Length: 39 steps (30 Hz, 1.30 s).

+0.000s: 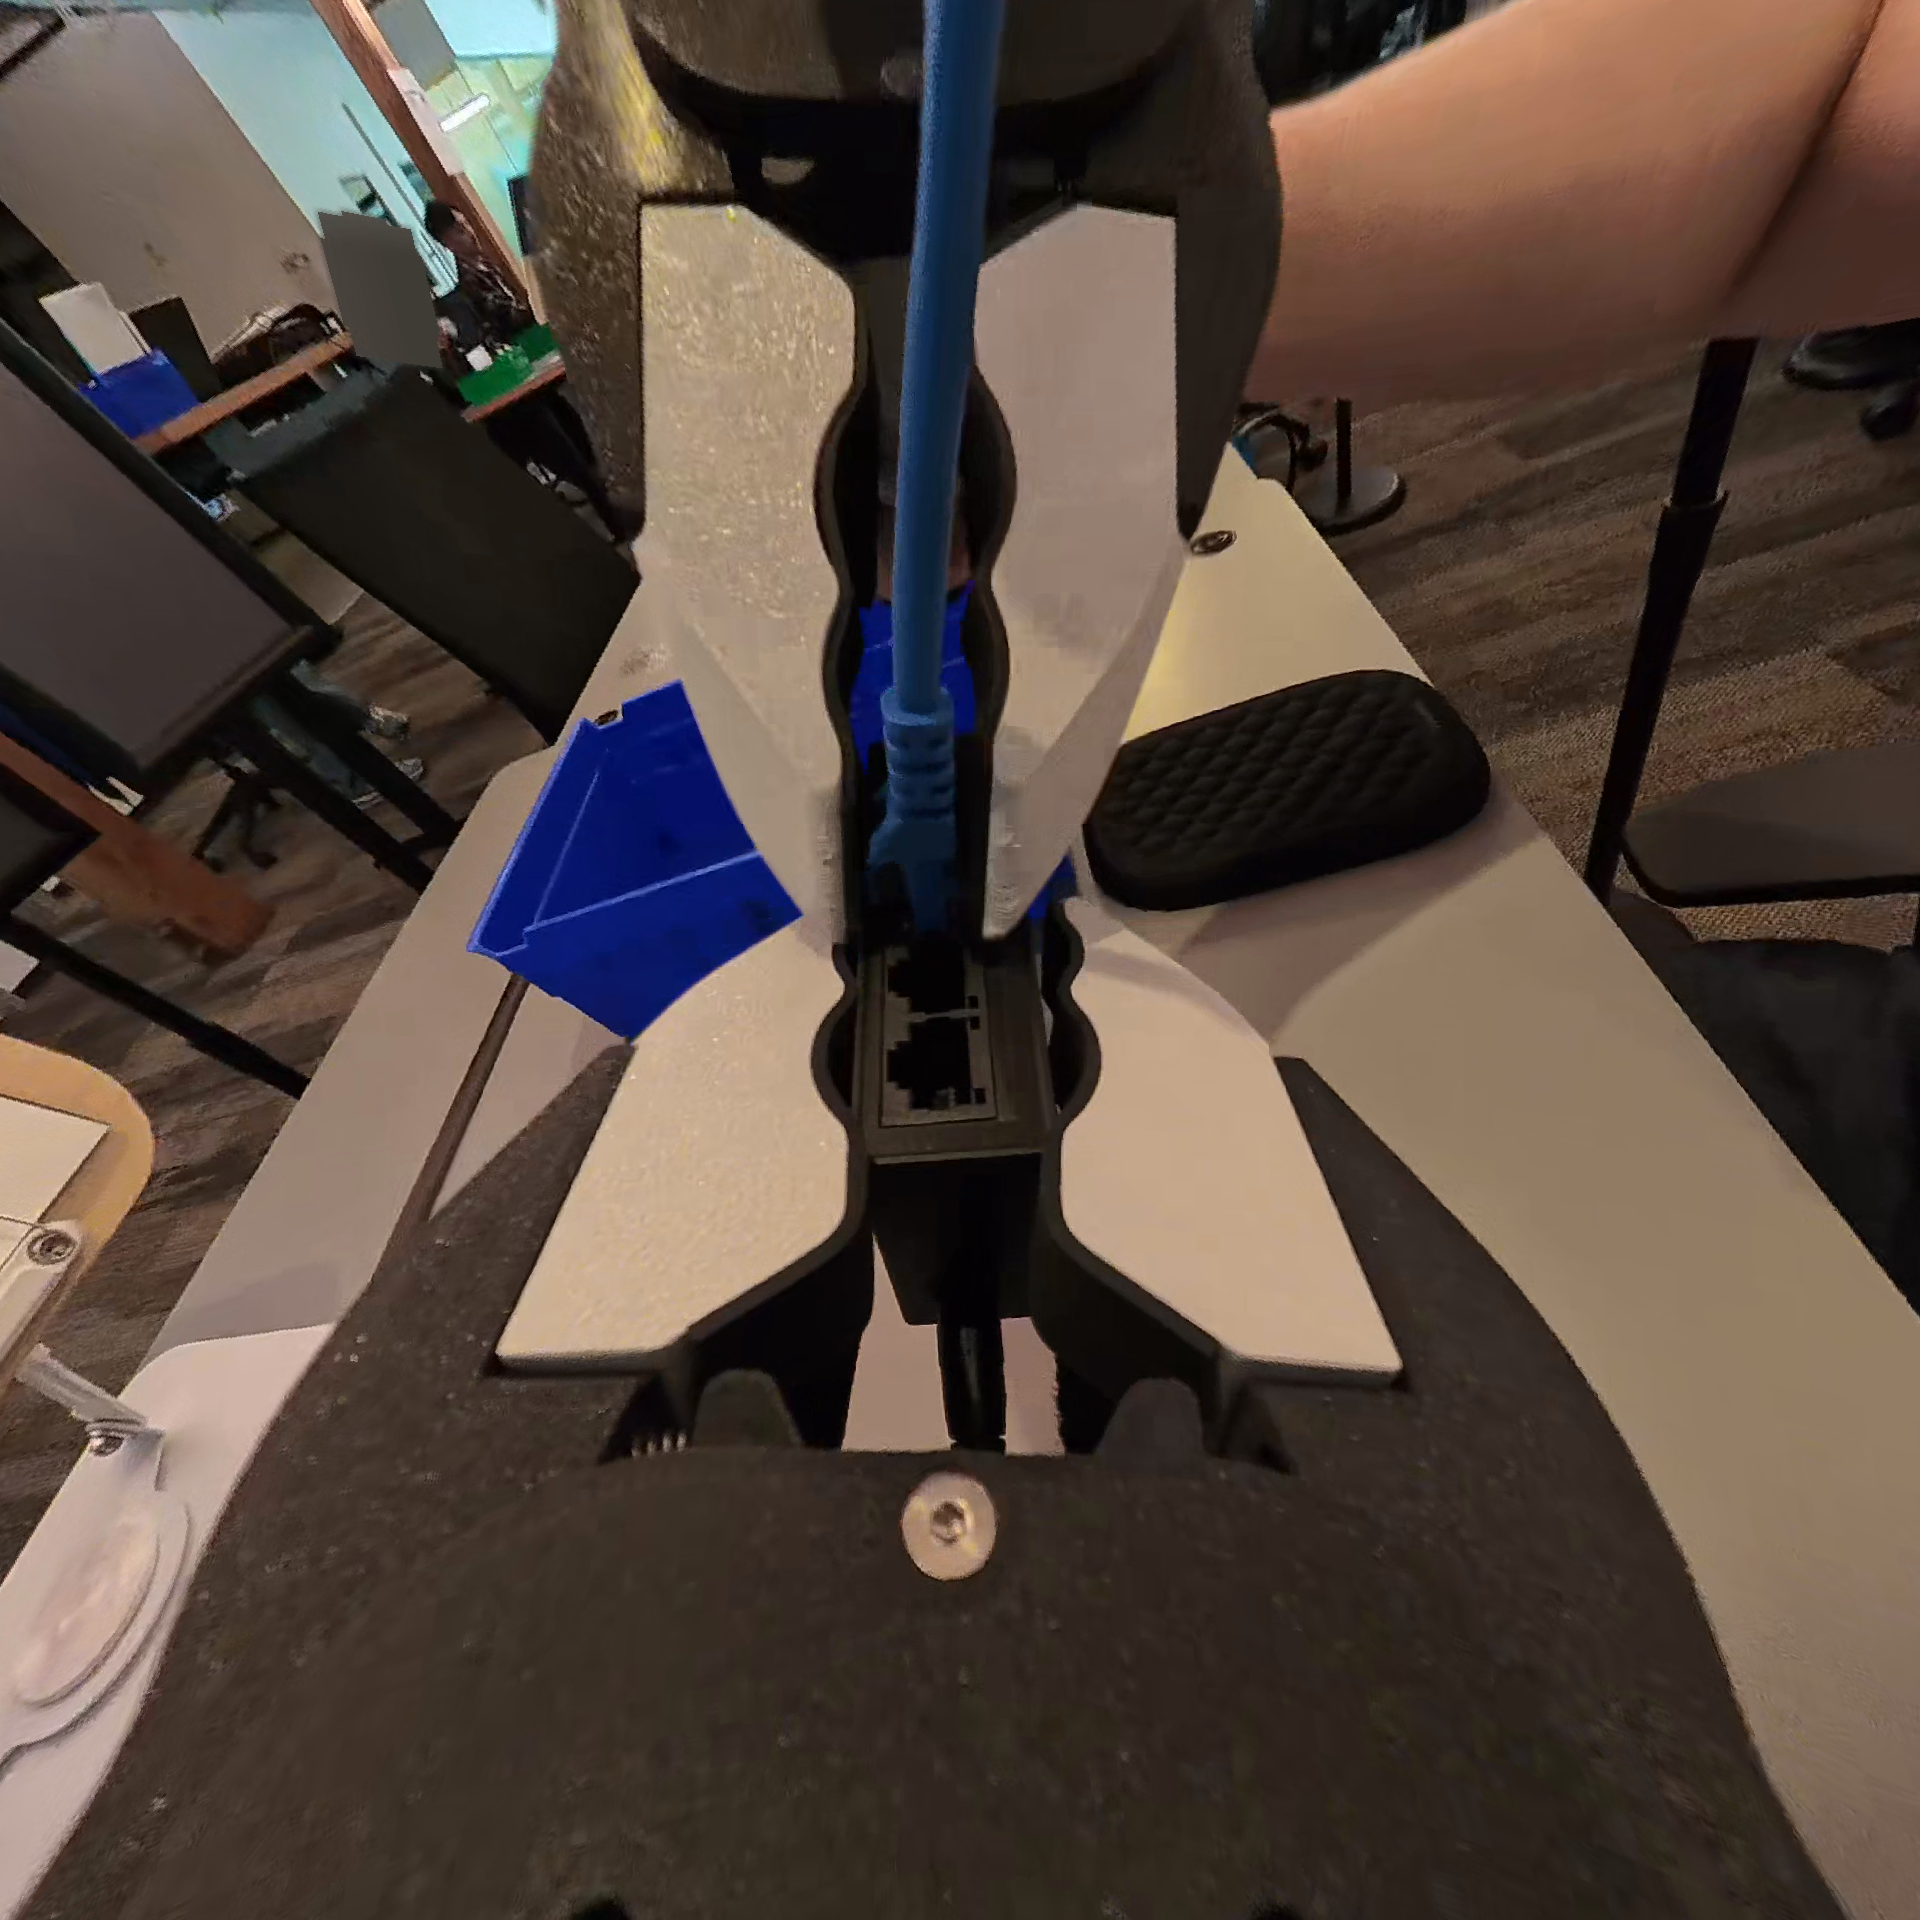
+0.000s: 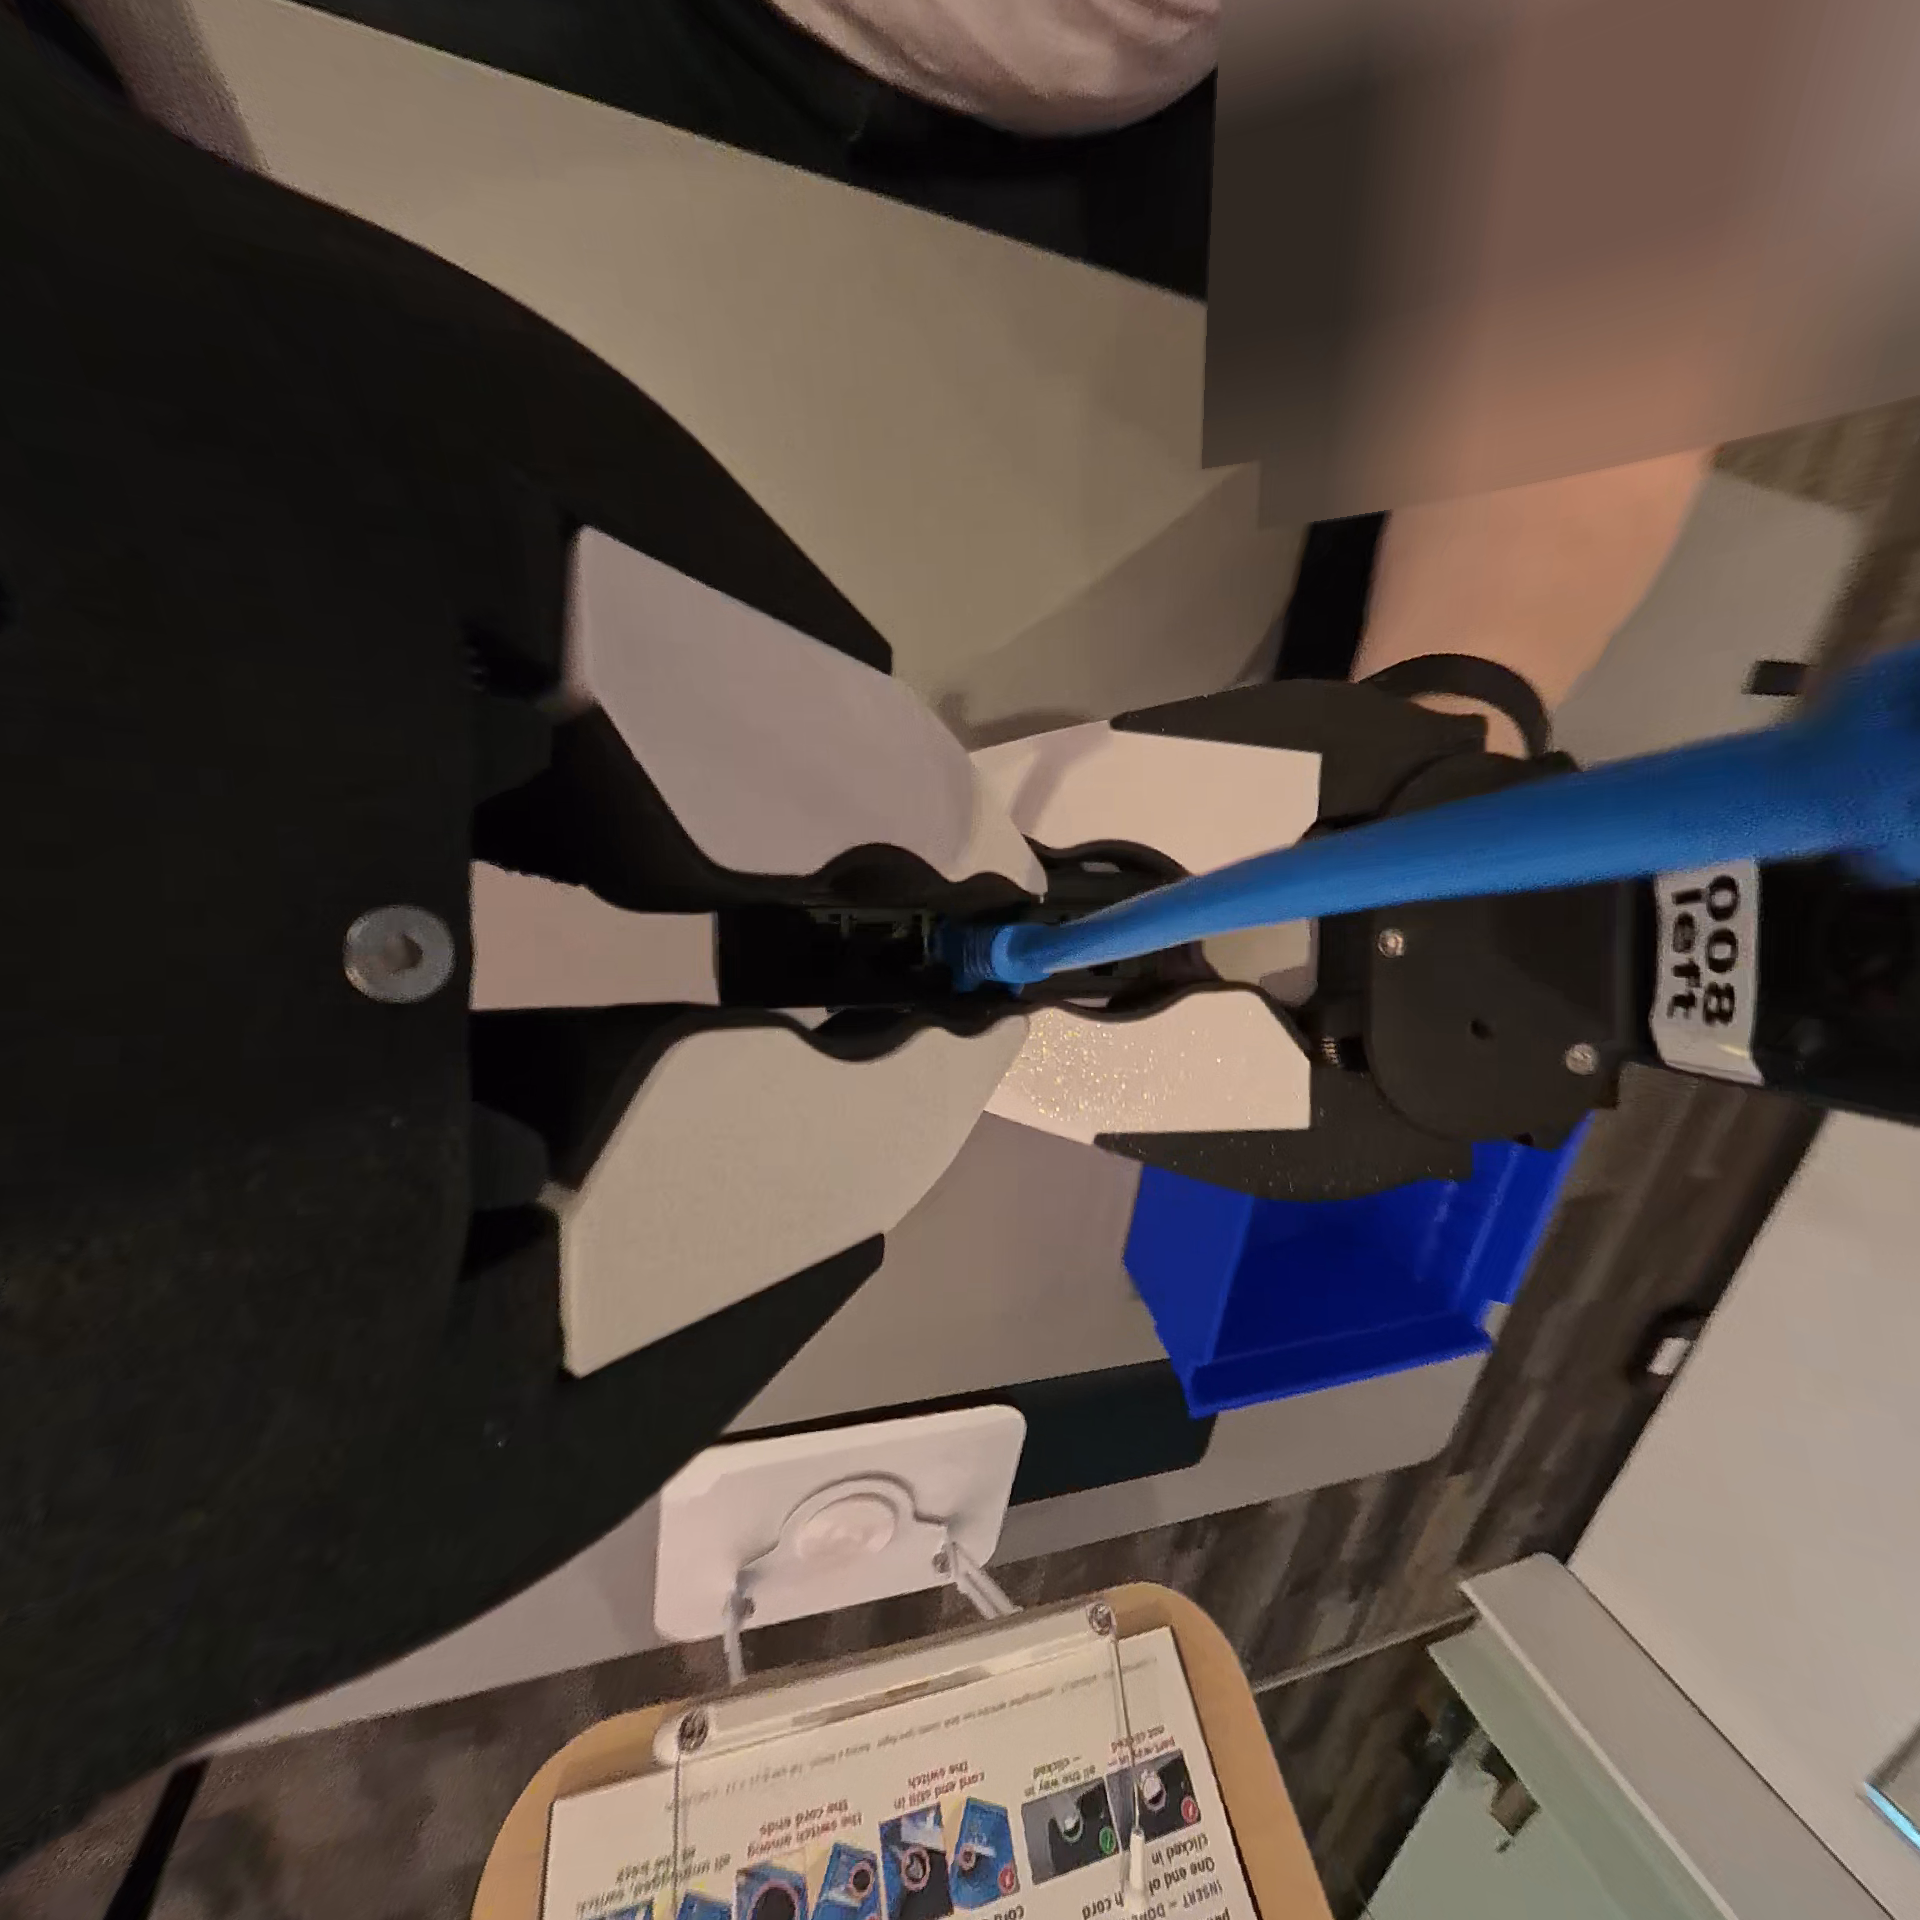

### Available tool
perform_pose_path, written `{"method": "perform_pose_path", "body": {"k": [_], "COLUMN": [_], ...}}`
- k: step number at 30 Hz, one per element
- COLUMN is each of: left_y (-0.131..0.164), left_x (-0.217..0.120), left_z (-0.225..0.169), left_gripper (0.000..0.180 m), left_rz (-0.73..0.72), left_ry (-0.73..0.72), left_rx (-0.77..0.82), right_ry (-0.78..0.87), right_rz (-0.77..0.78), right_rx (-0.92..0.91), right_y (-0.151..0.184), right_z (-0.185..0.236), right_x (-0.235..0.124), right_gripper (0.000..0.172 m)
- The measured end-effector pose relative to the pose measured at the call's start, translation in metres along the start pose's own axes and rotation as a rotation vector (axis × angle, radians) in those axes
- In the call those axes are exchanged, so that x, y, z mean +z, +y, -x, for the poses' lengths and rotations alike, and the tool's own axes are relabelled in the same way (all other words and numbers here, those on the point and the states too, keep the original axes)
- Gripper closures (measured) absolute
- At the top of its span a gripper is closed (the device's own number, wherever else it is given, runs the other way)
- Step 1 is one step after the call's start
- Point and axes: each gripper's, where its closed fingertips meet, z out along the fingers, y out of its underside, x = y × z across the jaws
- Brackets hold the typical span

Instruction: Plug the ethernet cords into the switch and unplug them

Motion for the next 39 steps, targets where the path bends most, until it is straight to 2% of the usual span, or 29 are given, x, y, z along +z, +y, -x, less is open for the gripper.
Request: {"method": "perform_pose_path", "body": {"k": [2, 6, 8, 9, 13, 17, 21, 26, 30, 34, 39], "left_y": [0.003, 0.003, 0.004, 0.008, 0.010, 0.029, 0.036, 0.025, 0.033, 0.007, 0.008], "left_x": [0.001, 0.001, 0.004, 0.007, 0.013, 0.015, 0.019, 0.019, 0.017, 0.009, 0.003], "left_z": [0.000, 0.003, 0.005, 0.005, 0.007, 0.009, 0.008, 0.005, 0.006, -0.001, 0.003], "left_gripper": [0.149, 0.147, 0.130, 0.128, 0.132, 0.133, 0.134, 0.133, 0.133, 0.133, 0.134], "left_rz": [0.023, 0.024, 0.026, 0.046, 0.023, 0.181, 0.215, 0.128, 0.178, 0.014, 0.032], "left_ry": [-0.004, -0.048, -0.073, -0.076, -0.086, -0.116, -0.097, -0.057, -0.050, 0.054, 0.044], "left_rx": [0.022, 0.074, 0.081, 0.073, 0.004, 0.024, -0.004, -0.066, -0.058, -0.138, -0.130], "right_ry": [-0.008, -0.021, -0.040, -0.042, -0.055, -0.067, -0.074, -0.071, -0.062, -0.097, -0.066], "right_rz": [0.065, 0.046, -0.002, -0.036, -0.060, -0.059, -0.037, -0.069, -0.060, -0.127, -0.126], "right_rx": [-0.029, 0.017, 0.077, 0.101, 0.171, 0.230, 0.253, 0.246, 0.249, 0.310, 0.270], "right_y": [0.003, 0.001, -0.002, -0.005, -0.003, 0.004, 0.007, -0.004, -0.003, -0.012, -0.009], "right_z": [0.001, 0.000, 0.001, 0.001, 0.000, 0.002, 0.003, 0.000, -0.002, -0.004, -0.009], "right_x": [0.001, 0.000, 0.000, 0.000, -0.001, 0.002, 0.002, -0.001, 0.004, -0.001, 0.003], "right_gripper": [0.158, 0.159, 0.159, 0.159, 0.159, 0.159, 0.159, 0.159, 0.159, 0.158, 0.157]}}
